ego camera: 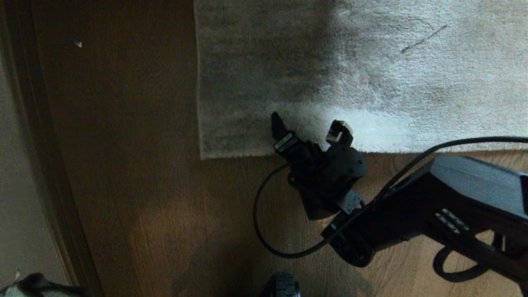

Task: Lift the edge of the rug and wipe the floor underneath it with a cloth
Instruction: Lift up the carpet

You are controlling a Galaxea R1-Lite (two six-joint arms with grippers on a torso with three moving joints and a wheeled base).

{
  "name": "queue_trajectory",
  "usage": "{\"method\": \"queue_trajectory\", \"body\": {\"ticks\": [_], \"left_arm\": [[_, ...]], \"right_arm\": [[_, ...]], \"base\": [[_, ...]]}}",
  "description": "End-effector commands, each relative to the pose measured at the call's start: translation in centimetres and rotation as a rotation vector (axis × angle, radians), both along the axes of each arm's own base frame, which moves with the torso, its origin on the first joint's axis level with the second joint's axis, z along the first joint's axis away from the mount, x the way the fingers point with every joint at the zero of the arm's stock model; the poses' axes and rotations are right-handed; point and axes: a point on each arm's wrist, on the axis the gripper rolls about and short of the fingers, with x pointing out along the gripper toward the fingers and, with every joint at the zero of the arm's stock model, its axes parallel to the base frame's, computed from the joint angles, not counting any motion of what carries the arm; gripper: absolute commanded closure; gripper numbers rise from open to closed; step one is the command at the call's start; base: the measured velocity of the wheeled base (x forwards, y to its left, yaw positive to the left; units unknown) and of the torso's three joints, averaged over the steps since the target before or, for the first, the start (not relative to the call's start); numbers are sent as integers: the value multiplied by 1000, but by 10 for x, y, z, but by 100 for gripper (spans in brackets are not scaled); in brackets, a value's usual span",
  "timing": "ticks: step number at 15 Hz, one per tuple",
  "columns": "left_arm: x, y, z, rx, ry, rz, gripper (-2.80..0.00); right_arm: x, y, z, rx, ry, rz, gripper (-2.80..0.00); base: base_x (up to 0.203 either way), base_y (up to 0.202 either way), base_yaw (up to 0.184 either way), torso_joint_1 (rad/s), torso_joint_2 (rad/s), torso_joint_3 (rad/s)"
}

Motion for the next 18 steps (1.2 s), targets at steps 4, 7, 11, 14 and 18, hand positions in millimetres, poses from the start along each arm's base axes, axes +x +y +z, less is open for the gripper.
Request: {"method": "queue_trajectory", "body": {"ticks": [4,7,11,14,18], "left_arm": [[0,0,0,0,0,0,0],[0,0,0,0,-1,0,0],[0,0,0,-1,0,0,0],[0,0,0,0,0,0,0],[0,0,0,-1,-1,0,0]], "right_arm": [[-36,5,3,0,5,73,-280],[-45,15,-1,-8,11,107,-280],[-42,23,-18,-37,34,113,-280],[-38,27,-20,-41,27,108,-280],[-23,27,-15,-16,0,79,-280]], "base": [[0,0,0,0,0,0],[0,0,0,0,0,0],[0,0,0,0,0,0],[0,0,0,0,0,0],[0,0,0,0,0,0]]}}
